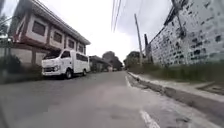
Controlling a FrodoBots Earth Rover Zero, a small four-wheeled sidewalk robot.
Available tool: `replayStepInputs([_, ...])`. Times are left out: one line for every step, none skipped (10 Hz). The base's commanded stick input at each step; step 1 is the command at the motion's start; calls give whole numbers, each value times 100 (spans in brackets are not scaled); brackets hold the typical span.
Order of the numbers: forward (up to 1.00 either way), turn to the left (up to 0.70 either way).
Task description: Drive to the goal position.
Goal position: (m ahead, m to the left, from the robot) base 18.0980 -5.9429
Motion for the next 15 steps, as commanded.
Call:
replayStepInputs([100, -2])
replayStepInputs([100, -35])
replayStepInputs([100, -40])
replayStepInputs([100, -16])
replayStepInputs([100, -4])
replayStepInputs([100, 0])
replayStepInputs([100, 0])
replayStepInputs([100, 0])
replayStepInputs([100, 0])
replayStepInputs([100, -9])
replayStepInputs([100, -40])
replayStepInputs([100, -40])
replayStepInputs([100, -7])
replayStepInputs([100, 0])
replayStepInputs([100, 0])
